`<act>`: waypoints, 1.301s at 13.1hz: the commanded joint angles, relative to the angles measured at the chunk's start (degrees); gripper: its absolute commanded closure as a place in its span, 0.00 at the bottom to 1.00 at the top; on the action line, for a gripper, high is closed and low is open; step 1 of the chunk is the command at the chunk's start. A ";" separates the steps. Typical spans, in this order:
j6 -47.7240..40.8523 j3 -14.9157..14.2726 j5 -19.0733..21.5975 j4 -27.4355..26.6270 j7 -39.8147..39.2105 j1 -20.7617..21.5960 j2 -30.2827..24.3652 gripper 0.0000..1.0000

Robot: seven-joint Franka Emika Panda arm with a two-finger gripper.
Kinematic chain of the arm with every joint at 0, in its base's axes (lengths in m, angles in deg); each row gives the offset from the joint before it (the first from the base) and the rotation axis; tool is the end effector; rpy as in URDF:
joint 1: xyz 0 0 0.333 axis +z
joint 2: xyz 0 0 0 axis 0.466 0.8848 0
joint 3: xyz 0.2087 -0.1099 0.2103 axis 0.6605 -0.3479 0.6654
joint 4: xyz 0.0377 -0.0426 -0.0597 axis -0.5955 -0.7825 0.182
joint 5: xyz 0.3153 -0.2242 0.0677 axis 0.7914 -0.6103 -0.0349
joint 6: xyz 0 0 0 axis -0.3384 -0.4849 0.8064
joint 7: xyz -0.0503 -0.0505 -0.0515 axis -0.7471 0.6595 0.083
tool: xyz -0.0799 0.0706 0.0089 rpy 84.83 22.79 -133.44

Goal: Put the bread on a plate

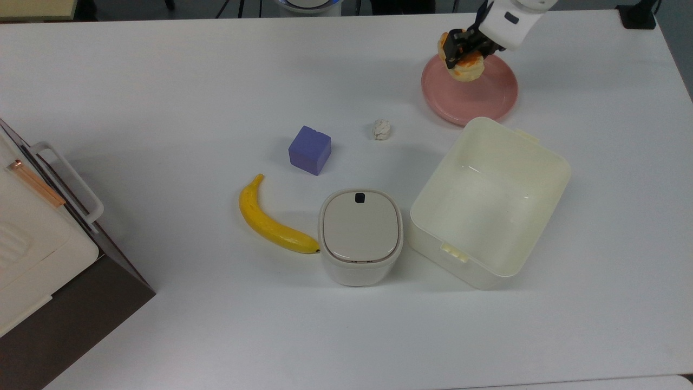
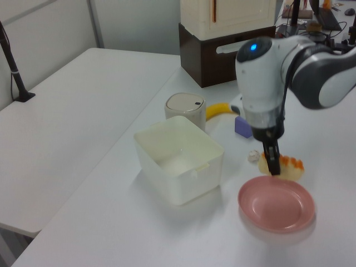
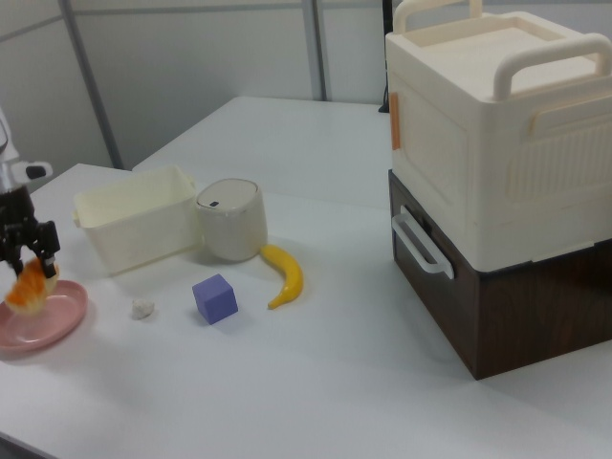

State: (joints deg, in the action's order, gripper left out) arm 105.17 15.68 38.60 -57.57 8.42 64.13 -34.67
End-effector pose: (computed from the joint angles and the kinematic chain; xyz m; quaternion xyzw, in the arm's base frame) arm 0.4726 0.3579 0.4017 0.9784 0.1540 -0.0979 0.0971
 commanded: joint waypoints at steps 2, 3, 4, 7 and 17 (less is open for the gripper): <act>-0.98 -0.86 1.01 2.95 5.96 4.24 4.75 0.00; -0.98 -0.86 0.92 3.40 7.11 4.59 4.92 0.00; -1.07 -0.86 0.83 3.49 7.03 4.42 4.75 0.00; -1.25 -1.65 0.83 3.93 3.27 -0.56 1.95 0.00; -1.16 -1.74 1.71 6.48 -10.19 -28.77 -8.51 0.00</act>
State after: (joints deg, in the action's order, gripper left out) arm 105.16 13.65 38.60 -51.19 0.41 40.96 -39.92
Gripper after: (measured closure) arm 0.000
